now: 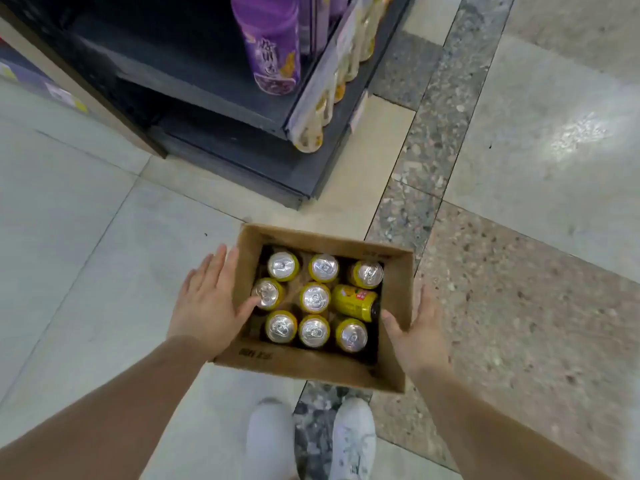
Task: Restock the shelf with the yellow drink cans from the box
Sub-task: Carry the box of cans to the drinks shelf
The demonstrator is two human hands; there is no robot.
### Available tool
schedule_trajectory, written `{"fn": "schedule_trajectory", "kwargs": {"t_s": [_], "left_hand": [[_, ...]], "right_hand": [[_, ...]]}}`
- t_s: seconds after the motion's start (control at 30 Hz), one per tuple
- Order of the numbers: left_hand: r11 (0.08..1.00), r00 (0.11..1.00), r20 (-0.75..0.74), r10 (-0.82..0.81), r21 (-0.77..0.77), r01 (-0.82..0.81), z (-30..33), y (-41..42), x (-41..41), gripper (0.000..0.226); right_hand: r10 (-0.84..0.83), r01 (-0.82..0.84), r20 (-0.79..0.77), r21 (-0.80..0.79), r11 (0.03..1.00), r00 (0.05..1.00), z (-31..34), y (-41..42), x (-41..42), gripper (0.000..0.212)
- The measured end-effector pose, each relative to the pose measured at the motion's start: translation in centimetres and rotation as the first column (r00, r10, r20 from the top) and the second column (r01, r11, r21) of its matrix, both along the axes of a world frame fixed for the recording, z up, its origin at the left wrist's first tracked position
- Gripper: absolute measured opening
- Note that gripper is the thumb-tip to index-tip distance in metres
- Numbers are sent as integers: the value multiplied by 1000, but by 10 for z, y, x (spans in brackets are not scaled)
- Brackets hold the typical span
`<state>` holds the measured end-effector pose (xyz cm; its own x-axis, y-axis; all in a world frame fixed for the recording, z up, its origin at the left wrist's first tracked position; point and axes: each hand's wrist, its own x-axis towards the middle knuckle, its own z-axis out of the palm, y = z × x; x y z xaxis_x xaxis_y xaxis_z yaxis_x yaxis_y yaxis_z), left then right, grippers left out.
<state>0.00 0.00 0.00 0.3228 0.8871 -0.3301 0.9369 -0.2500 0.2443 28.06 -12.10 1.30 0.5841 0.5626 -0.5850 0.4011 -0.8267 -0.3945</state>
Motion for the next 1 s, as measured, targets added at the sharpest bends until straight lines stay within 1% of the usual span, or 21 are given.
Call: {"fn": "schedule_trajectory", "kwargs": {"t_s": [0.07,0.13,0.17,0.27,0.33,0.43,0.57,0.7,0.83,1.0], "left_hand": [[996,999,36,40,-76,-38,-15,4,2,91],[983,995,25,100,-157,-95,-24,6,1,98],[975,989,30,143,-176,-136,-28,7,2,100],[946,961,16,276,-180,-269,-35,10,5,104],[921,942,-3,337,-207,-330,-35,13,6,103],[915,940,-15,340,-225,-335,-34,12,8,99],[914,936,16,352,-219,-340,-31,14,7,91],[916,931,47,361,-202,-345,-26,16,2,88],[894,907,60,418,-202,-399,3,8,-14,86],[841,848,79,524,-204,-501,82,-13,-51,87]], "right_hand": [[-120,120,-51,-10,993,991,-17,-3,-1,91],[-165,164,-61,-17,986,984,-31,-6,-3,89],[-179,179,-55,-16,984,982,-36,-7,-4,85],[-147,147,8,-38,988,989,-40,-6,-5,63],[-135,135,4,-33,990,991,-40,-5,-6,57],[-128,128,10,-32,991,992,-38,-7,-7,56],[-145,146,26,-32,989,989,-33,-4,-7,51],[-119,120,31,-38,992,992,-18,2,-6,46],[-58,61,42,-64,996,997,12,6,-13,45],[79,-79,9,-43,996,997,87,18,-35,45]]}}
